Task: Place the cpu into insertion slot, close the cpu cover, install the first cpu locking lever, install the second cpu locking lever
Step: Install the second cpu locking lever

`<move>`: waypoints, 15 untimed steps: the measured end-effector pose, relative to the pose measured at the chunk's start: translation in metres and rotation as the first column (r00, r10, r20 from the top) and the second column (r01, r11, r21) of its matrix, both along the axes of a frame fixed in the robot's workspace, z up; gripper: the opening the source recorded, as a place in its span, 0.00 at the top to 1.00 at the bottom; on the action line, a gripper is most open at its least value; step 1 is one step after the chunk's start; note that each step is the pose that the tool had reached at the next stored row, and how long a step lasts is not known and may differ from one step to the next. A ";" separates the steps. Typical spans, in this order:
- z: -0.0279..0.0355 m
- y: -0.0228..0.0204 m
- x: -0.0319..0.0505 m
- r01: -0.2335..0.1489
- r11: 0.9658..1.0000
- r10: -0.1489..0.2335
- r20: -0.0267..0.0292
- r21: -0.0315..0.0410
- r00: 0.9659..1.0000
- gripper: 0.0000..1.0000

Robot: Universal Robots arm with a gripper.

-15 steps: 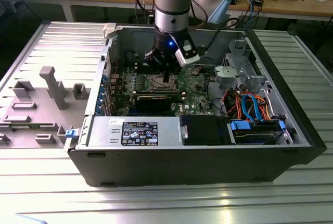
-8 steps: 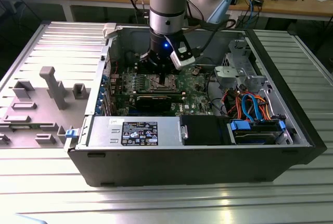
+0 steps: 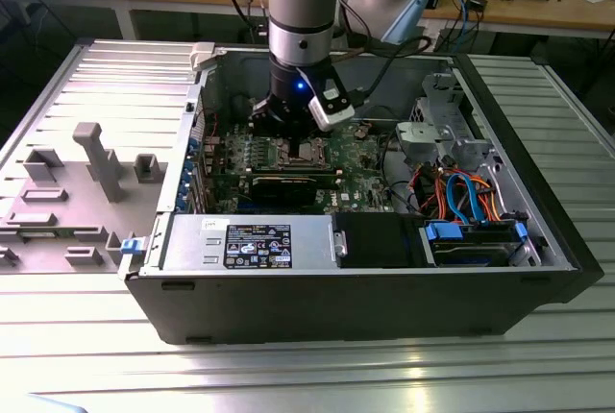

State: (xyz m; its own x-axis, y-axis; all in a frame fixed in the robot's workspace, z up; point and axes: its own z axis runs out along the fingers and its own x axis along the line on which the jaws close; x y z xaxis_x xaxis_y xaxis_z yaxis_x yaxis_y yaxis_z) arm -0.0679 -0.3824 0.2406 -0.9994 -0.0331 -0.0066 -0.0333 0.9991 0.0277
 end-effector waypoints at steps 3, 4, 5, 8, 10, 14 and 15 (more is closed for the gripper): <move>-0.0039 -0.0007 -0.0007 -0.004 1.000 0.004 0.000 0.004 1.000 0.89; -0.0050 -0.0007 -0.0007 -0.005 1.000 0.005 0.000 0.004 1.000 0.89; -0.0050 -0.0007 -0.0007 -0.005 1.000 0.005 0.000 0.004 1.000 0.89; -0.0055 -0.0007 -0.0007 -0.005 1.000 0.005 0.000 0.004 1.000 0.89; -0.0055 -0.0007 -0.0007 -0.005 1.000 0.005 0.000 0.004 1.000 0.89; -0.0055 -0.0007 -0.0007 -0.005 1.000 0.005 0.000 0.004 1.000 0.89; -0.0056 -0.0007 -0.0007 -0.005 1.000 0.005 0.000 0.004 1.000 0.89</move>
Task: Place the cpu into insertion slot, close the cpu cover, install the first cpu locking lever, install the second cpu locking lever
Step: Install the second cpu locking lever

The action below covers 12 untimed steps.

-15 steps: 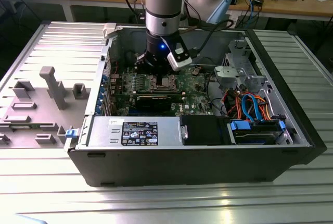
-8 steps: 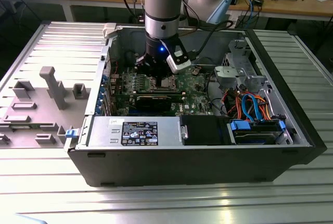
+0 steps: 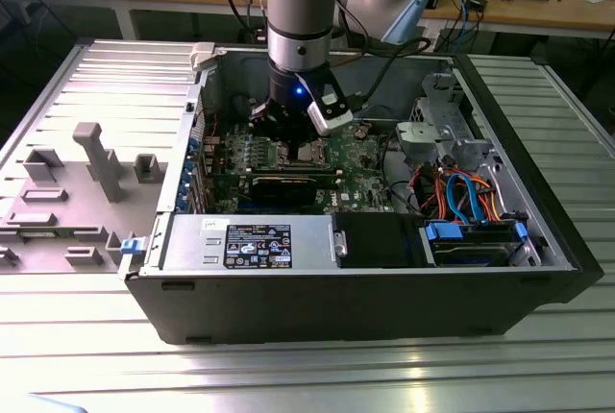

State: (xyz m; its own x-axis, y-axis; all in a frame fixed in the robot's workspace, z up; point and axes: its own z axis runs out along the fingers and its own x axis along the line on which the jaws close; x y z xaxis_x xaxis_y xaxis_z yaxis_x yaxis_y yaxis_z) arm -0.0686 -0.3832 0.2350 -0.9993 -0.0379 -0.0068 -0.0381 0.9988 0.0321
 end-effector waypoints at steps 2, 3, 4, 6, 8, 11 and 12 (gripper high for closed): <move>-0.0001 0.0000 0.0000 0.000 1.000 0.000 0.000 0.000 1.000 0.89; -0.0001 0.0000 0.0000 0.000 1.000 0.000 0.000 0.000 1.000 0.89; -0.0001 0.0000 0.0000 0.000 1.000 0.000 0.000 0.000 1.000 0.89; -0.0001 0.0000 0.0000 0.000 1.000 0.000 0.000 0.000 1.000 0.89; -0.0005 -0.0009 0.0001 0.000 1.000 0.000 -0.006 0.004 1.000 0.89; -0.0008 -0.0029 0.0001 0.000 1.000 0.000 -0.024 0.011 1.000 0.89; -0.0012 -0.0038 0.0000 -0.001 1.000 0.001 -0.027 0.013 1.000 0.89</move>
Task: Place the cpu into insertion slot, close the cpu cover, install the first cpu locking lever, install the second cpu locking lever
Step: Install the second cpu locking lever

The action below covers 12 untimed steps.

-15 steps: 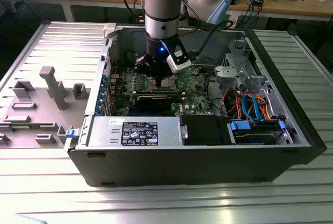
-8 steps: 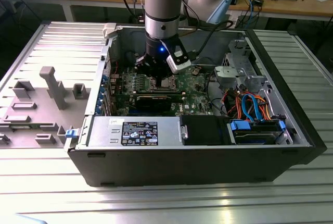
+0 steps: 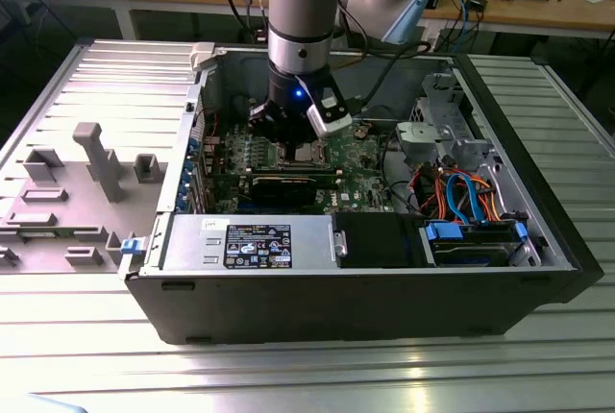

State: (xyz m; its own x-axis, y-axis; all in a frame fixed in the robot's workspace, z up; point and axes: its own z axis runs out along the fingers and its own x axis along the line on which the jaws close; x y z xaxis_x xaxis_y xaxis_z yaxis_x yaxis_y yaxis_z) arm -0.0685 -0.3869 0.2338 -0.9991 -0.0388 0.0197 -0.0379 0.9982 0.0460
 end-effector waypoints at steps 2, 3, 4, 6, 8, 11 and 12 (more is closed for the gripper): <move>-0.0012 -0.0008 -0.0002 -0.008 1.000 0.008 -0.001 0.004 1.000 0.89; -0.0014 -0.0009 -0.0002 -0.015 1.000 0.015 -0.001 0.004 1.000 0.89; -0.0016 -0.0011 -0.0002 -0.020 1.000 0.020 -0.001 0.004 1.000 0.89; -0.0023 -0.0014 -0.0002 -0.035 0.999 0.035 -0.002 0.004 0.999 0.89; -0.0050 -0.0028 -0.0021 -0.062 0.998 0.062 -0.001 0.006 0.998 0.89; -0.0077 -0.0029 -0.0105 -0.063 0.998 0.063 -0.001 0.007 0.998 0.89; -0.0084 -0.0028 -0.0126 -0.063 0.998 0.063 -0.001 0.008 0.998 0.89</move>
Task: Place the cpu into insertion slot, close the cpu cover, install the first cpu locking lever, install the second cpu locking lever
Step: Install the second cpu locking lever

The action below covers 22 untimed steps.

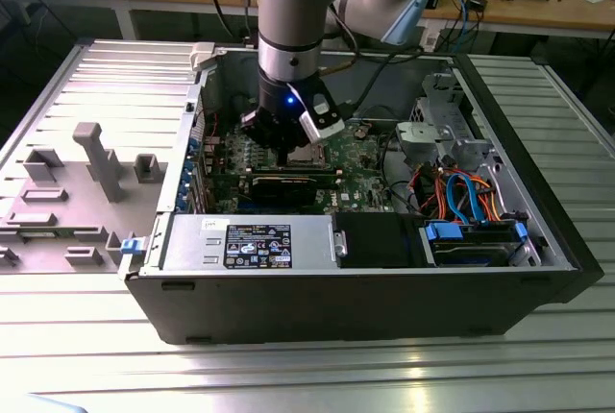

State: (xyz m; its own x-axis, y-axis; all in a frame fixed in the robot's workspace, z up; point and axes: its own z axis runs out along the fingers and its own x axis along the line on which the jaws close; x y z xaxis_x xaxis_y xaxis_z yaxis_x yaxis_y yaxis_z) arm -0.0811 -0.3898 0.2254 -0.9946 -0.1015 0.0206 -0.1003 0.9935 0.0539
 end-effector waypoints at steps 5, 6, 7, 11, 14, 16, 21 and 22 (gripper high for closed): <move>-0.0043 -0.0003 -0.0016 0.000 1.000 0.000 0.000 0.019 1.000 0.89; -0.0045 -0.0012 -0.0018 0.000 1.000 0.000 0.000 0.022 1.000 0.89; -0.0045 -0.0025 -0.0020 0.000 1.000 0.000 0.000 0.023 1.000 0.89; -0.0046 -0.0055 -0.0021 0.000 1.000 0.000 0.000 0.023 1.000 0.89; -0.0046 -0.0069 -0.0026 0.000 1.000 0.000 0.000 0.023 1.000 0.89; -0.0048 -0.0070 -0.0030 0.000 1.000 0.000 0.000 0.024 1.000 0.89; -0.0074 -0.0073 -0.0043 -0.001 1.000 0.001 -0.001 0.025 1.000 0.89; -0.0090 -0.0073 -0.0051 -0.002 1.000 0.002 -0.002 0.025 1.000 0.89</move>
